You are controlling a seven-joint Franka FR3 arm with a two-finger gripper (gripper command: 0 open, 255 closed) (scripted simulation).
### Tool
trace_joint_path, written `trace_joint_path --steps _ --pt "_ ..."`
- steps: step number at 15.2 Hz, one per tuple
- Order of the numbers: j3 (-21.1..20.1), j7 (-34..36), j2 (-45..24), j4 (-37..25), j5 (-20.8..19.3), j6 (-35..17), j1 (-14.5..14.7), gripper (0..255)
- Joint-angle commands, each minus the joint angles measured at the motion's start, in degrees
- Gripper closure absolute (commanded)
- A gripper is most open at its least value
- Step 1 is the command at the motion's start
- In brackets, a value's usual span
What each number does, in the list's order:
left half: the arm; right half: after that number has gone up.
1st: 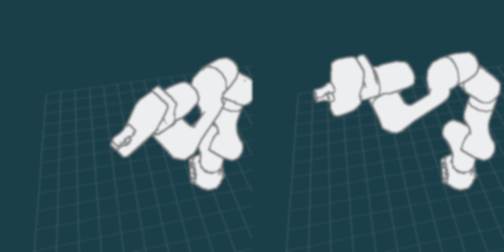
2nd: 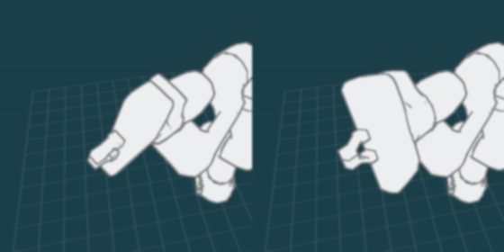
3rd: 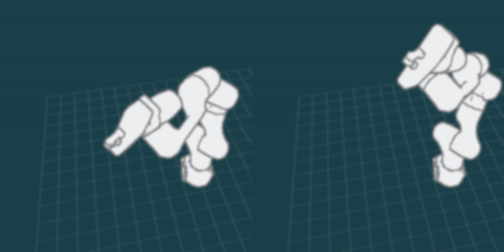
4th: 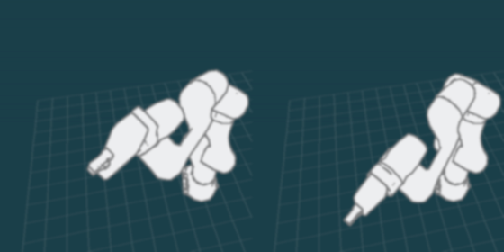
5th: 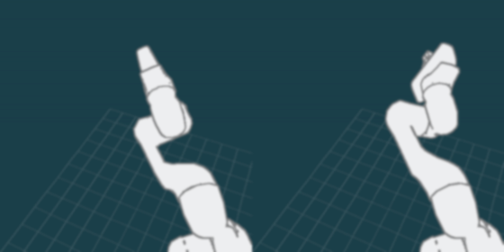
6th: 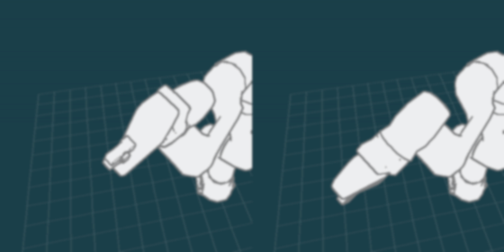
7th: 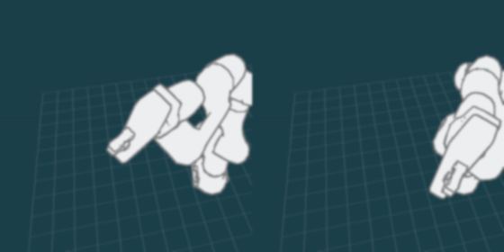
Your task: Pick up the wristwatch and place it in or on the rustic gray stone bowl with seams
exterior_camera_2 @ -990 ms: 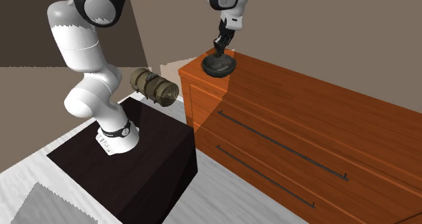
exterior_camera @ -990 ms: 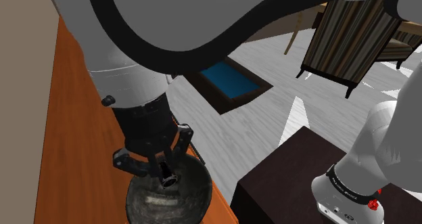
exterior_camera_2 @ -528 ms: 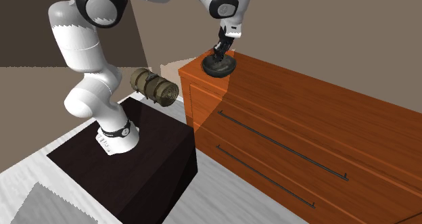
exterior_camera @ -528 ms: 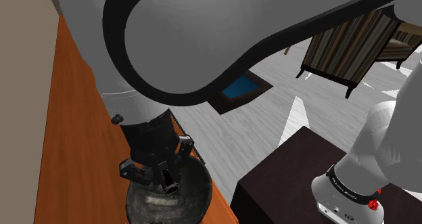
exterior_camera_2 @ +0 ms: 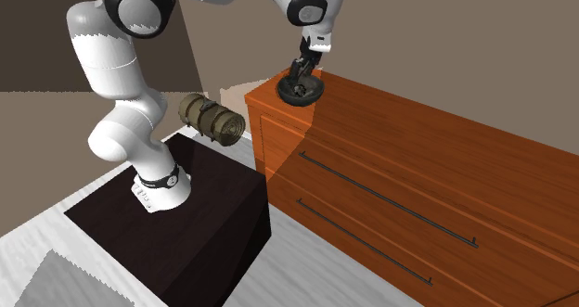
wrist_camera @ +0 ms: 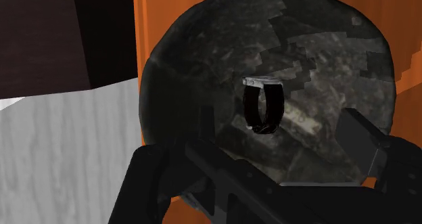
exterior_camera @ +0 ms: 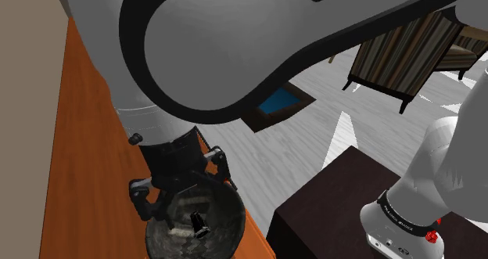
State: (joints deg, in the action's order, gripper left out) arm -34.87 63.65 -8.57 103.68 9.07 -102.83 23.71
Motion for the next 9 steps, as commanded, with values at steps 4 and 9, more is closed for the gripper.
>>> trace_joint_path --steps 4,9 --pt "0.1 0.07 -0.02 -1.9 -0.09 1.91 -0.14 0" --pt "0.35 0.47 -0.57 -7.73 -0.57 7.31 -0.39 0"
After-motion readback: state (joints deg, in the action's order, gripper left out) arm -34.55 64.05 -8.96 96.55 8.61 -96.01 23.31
